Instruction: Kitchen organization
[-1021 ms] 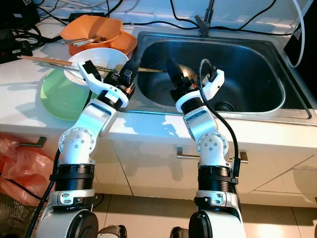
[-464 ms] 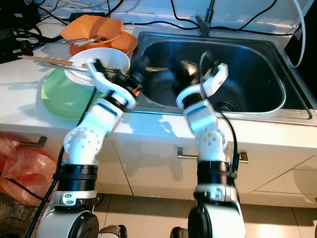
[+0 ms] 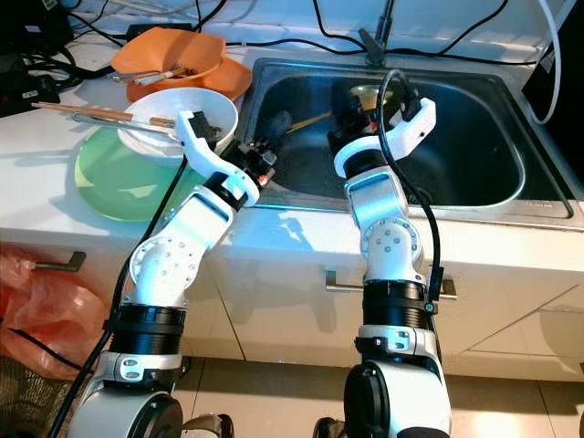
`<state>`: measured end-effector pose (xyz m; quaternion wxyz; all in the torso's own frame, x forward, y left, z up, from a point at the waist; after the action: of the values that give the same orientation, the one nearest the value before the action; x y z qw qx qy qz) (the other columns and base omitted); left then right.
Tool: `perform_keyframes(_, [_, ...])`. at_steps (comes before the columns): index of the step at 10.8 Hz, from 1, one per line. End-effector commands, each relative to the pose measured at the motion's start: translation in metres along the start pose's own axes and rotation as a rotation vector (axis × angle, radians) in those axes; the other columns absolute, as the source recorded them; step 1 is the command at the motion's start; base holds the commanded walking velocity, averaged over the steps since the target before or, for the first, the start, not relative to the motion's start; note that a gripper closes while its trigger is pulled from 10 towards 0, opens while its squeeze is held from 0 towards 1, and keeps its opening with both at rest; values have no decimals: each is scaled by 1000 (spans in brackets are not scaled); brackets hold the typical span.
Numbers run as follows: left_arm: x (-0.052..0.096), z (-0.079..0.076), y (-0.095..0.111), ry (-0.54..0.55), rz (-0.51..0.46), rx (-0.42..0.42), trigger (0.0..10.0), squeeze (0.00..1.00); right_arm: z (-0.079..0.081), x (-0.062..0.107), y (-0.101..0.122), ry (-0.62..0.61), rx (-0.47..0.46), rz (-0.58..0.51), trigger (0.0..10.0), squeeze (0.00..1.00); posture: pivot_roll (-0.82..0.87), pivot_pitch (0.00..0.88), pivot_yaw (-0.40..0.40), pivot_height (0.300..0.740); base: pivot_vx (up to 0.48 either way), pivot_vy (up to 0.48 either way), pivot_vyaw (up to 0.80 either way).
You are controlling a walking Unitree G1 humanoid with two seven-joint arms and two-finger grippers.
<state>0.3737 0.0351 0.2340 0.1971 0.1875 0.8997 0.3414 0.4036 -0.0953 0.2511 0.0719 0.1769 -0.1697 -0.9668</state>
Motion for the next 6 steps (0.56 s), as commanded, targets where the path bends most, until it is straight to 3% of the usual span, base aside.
perform_keyframes(1, [1,-8,-1,-15,-5,-86,10000,1000,5,-5,4,-2,14,-25,0,0,94,119,-17,740,0,0,0])
perform_keyframes(4, [6,-12,0,-52,32,-468,10000,1000,-5,-7,12,-39,255,-25,0,0,100,115,-16,740,0,0,0])
perform_keyframes(5, [7,-11,-2,-52,45,-515,10000,1000,-9,-7,12,-51,305,-18,0,0,102,115,-14,740,0,0,0])
perform_keyframes(6, [10,-9,-1,-51,49,-576,10000,1000,-17,-7,14,-77,454,12,0,0,105,114,-12,740,0,0,0])
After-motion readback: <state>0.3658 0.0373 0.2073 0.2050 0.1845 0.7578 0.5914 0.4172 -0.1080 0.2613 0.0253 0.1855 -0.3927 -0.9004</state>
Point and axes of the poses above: a point about 5 cm out from each wrist's last joint towards the gripper, its own x axis pointing back from the gripper into the wrist, its own y axis along the axis of the wrist's last joint, z = x × y, the point moved 4 cm from there along -x, pointing out of the wrist towards the gripper, and after that the axes turned 6 degrees about -x, right-handed, at the moved point
